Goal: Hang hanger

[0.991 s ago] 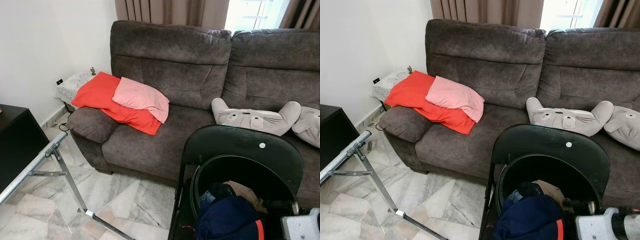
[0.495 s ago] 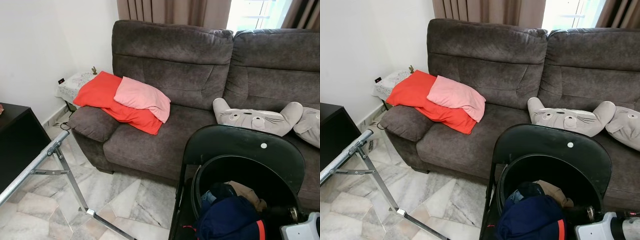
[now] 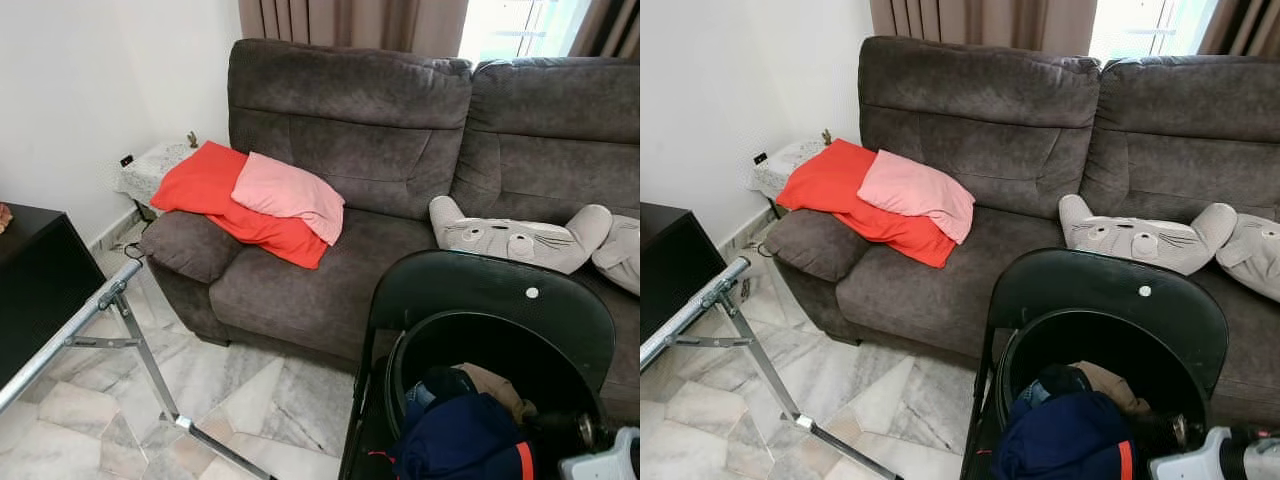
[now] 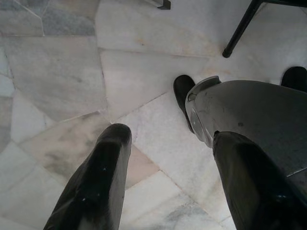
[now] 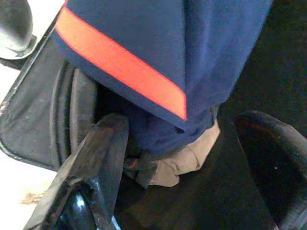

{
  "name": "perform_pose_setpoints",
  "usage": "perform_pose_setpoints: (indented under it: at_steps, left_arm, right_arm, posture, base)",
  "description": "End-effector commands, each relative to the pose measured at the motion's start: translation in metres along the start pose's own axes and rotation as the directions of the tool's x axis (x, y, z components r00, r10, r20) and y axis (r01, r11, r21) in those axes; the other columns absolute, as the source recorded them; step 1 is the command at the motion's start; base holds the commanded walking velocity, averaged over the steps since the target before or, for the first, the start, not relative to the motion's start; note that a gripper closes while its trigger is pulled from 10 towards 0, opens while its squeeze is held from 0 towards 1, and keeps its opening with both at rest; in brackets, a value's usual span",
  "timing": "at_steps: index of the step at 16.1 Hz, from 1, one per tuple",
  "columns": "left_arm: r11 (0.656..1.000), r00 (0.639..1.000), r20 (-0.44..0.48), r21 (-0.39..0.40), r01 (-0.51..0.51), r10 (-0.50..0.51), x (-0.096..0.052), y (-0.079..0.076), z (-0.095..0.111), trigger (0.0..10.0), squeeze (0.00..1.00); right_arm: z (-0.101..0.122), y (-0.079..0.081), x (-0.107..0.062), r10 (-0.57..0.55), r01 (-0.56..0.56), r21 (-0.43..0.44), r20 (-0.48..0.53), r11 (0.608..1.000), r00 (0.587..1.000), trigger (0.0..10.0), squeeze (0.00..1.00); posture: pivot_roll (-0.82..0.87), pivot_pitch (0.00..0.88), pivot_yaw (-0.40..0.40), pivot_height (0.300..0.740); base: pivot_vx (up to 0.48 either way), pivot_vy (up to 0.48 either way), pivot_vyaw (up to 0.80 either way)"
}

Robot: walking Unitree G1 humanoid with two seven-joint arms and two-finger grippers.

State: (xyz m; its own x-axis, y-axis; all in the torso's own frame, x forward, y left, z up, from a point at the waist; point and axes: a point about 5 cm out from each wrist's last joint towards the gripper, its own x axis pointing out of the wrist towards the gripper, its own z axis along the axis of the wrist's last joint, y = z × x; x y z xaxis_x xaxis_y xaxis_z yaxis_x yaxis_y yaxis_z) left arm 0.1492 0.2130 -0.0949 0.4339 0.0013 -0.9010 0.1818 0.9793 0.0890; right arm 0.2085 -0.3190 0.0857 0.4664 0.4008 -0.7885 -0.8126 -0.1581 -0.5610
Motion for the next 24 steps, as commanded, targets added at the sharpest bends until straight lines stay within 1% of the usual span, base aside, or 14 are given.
perform_pose_setpoints:
  at_steps: [1,3,4,5,6,7,8,9,13,15,16,18,21,24]
  left_arm:
    - [1.0,1.0,-0.008,0.012,-0.011,0.011,-0.001,0.004,-0.003,10.0,0.0]
    - [1.0,1.0,-0.008,0.01,-0.012,0.013,-0.001,0.004,-0.003,10.0,0.0]
    - [1.0,1.0,-0.008,0.011,-0.013,0.013,-0.001,0.004,-0.003,10.0,0.0]
    - [1.0,1.0,-0.008,0.01,-0.015,0.015,-0.001,0.004,-0.003,10.0,0.0]
    - [1.0,1.0,-0.007,0.009,-0.018,0.018,-0.001,0.004,-0.003,10.0,0.0]
    - [1.0,1.0,-0.005,0.006,-0.02,0.02,-0.001,0.005,-0.003,10.0,0.0]
    - [1.0,1.0,-0.005,0.006,-0.02,0.02,-0.001,0.005,-0.003,10.0,0.0]
    - [1.0,1.0,-0.005,0.007,-0.021,0.021,-0.001,0.005,-0.003,10.0,0.0]
    - [1.0,1.0,-0.003,0.009,-0.021,0.021,-0.001,0.005,-0.002,10.0,0.0]
    - [1.0,1.0,-0.002,0.008,-0.021,0.021,-0.001,0.005,-0.002,10.0,0.0]
    - [1.0,1.0,-0.002,0.007,-0.021,0.021,-0.001,0.005,-0.001,10.0,0.0]
    - [1.0,1.0,-0.003,0.005,-0.021,0.021,-0.001,0.005,-0.001,10.0,0.0]
    - [1.0,1.0,-0.002,0.009,-0.021,0.021,-0.001,0.005,-0.001,10.0,0.0]
    - [1.0,1.0,-0.002,0.01,-0.021,0.021,-0.001,0.005,-0.001,10.0,0.0]
  right_arm:
    - [0.003,0.008,0.006,0.037,-0.037,-0.001,0.026,0.999,0.999,10.0,0.0]
    - [0.003,0.012,0.007,0.047,-0.046,-0.015,0.022,0.999,0.999,10.0,0.0]
    - [0.001,0.015,0.007,0.061,-0.061,-0.044,0.008,0.997,0.998,10.0,0.0]
    - [-0.001,0.014,0.006,0.038,-0.038,-0.064,0.001,0.997,0.999,10.0,0.0]
    - [0.0,0.01,0.005,-0.005,0.006,-0.084,0.009,0.996,1.0,10.0,0.0]
    - [0.006,-0.002,0.006,-0.082,0.086,-0.085,0.057,0.993,0.995,10.0,0.0]
    - [0.007,-0.003,0.007,-0.093,0.098,-0.088,0.064,0.991,0.994,10.0,0.0]
    - [0.021,-0.017,0.01,-0.168,0.186,-0.114,0.15,0.976,0.974,10.0,0.0]
    - [0.042,-0.032,0.014,-0.227,0.273,-0.154,0.262,0.95,0.938,10.0,0.0]
    - [0.048,-0.032,0.019,-0.211,0.264,-0.158,0.291,0.951,0.933,10.0,0.0]
    - [0.052,-0.028,0.022,-0.173,0.23,-0.164,0.305,0.959,0.937,10.0,0.0]
    - [0.064,-0.011,0.029,-0.054,0.119,-0.167,0.351,0.979,0.935,10.0,0.0]
    - [0.074,0.006,0.032,0.081,0.017,-0.245,0.383,0.969,0.92,10.0,0.0]
    - [0.076,0.008,0.032,0.105,0.0,-0.26,0.388,0.966,0.916,10.0,0.0]
  posture:
    - [-0.05,0.0,0.048,0.74]
    - [-0.06,0.0,0.049,0.74]
    - [-0.06,0.0,0.046,0.74]
    - [-0.06,0.0,0.045,0.74]
    - [-0.05,0.0,0.044,0.74]
    - [-0.05,0.0,0.044,0.74]
    - [-0.05,0.0,0.044,0.74]
    - [-0.06,0.0,0.044,0.74]
    - [-0.06,0.0,0.043,0.74]
    - [-0.05,0.0,0.039,0.74]
    - [-0.06,0.0,0.037,0.74]
    - [-0.06,0.0,0.037,0.74]
    - [-0.07,0.0,0.037,0.74]
    - [-0.07,0.0,0.036,0.74]
  base:
    - [0.0,0.0,0.0]
    - [0.0,0.0,0.0]
    - [0.0,0.0,0.0]
    - [0.0,0.0,0.0]
    - [0.0,0.0,0.0]
    - [0.0,0.0,0.0]
    - [0.0,0.0,0.0]
    - [0.0,0.0,0.0]
    - [0.0,0.0,0.0]
    - [0.0,0.0,0.0]
    - [0.0,0.0,0.0]
    - [0.0,0.0,0.0]
    - [0.0,0.0,0.0]
    - [0.0,0.0,0.0]
